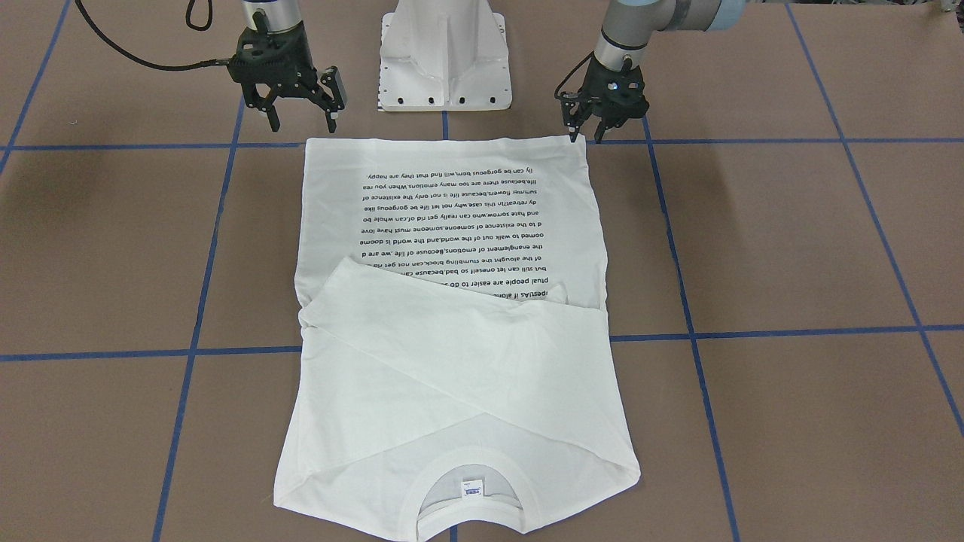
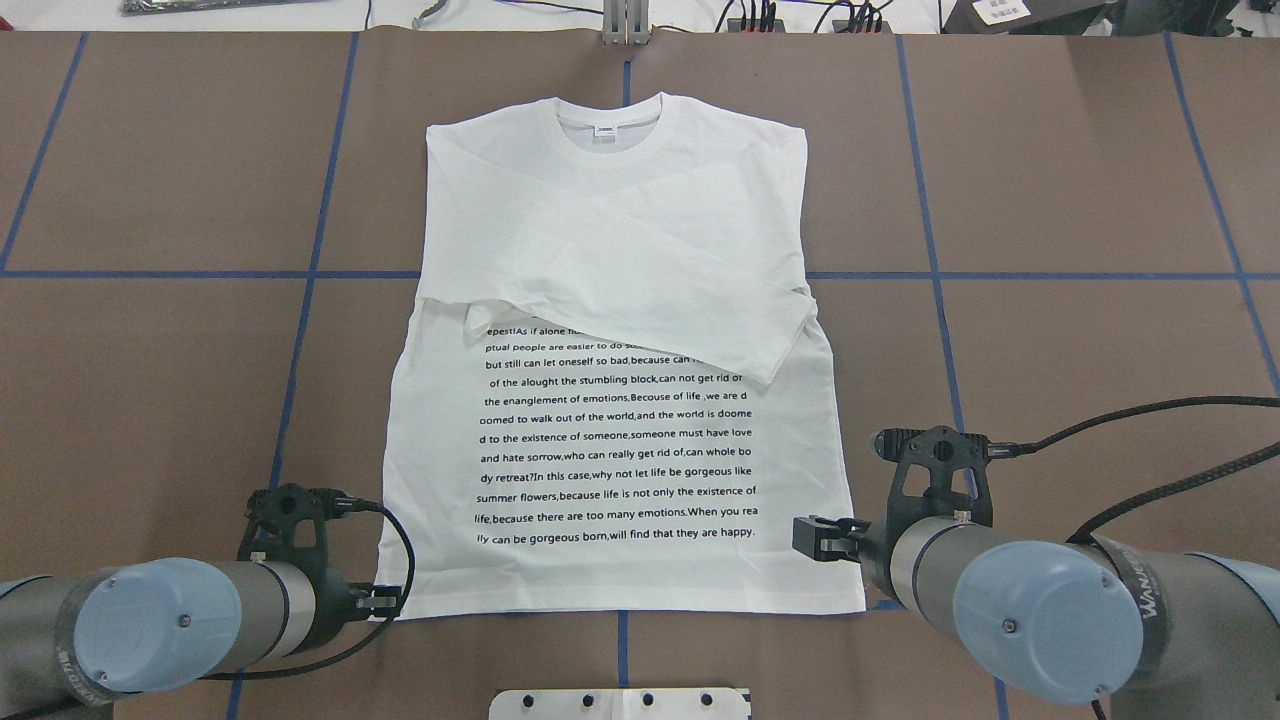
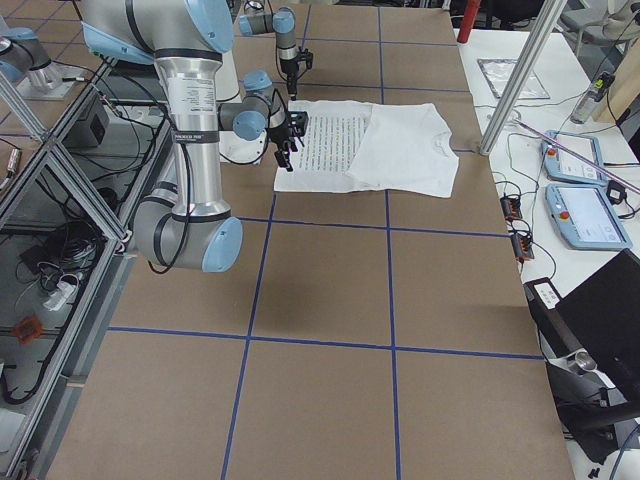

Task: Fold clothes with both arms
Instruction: 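Grasp both hem corners with the left and right grippers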

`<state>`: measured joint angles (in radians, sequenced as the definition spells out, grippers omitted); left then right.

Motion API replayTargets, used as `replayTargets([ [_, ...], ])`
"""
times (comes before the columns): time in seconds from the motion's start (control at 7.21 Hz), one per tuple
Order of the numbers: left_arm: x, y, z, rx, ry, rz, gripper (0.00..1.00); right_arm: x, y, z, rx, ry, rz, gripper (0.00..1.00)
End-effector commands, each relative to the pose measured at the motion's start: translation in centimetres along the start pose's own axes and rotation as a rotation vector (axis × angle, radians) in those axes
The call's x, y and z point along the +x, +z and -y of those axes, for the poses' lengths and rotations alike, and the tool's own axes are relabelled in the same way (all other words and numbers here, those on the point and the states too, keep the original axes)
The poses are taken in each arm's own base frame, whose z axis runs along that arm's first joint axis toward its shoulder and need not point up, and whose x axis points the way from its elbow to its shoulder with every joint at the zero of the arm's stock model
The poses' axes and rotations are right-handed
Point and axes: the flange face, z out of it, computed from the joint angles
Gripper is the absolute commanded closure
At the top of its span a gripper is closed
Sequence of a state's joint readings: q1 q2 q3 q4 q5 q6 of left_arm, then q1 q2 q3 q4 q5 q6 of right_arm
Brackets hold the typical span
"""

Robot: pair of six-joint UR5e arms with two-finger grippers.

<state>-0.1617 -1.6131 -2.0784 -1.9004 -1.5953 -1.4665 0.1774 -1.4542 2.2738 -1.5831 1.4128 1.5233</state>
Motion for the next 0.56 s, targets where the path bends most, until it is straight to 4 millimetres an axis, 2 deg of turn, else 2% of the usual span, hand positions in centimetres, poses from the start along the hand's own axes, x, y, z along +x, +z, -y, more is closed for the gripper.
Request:
replayTargets([
  [0.0,1.28,0.80,-0.35,-0.009,0.006,0.012,0.47,0.00,-0.06,0.04,0.000,0.001,0.001,0.00],
  [0.28,1.46,0.99,-0.72,-0.015,0.011,0.013,0.47,0.01,0.02,0.02,0.000,0.000,0.000,0.00],
  [0.42,1.40,1.24,-0.87,-0.018,0.013,0.017,0.52,0.01,0.02,0.02,0.000,0.000,0.000,0.00],
])
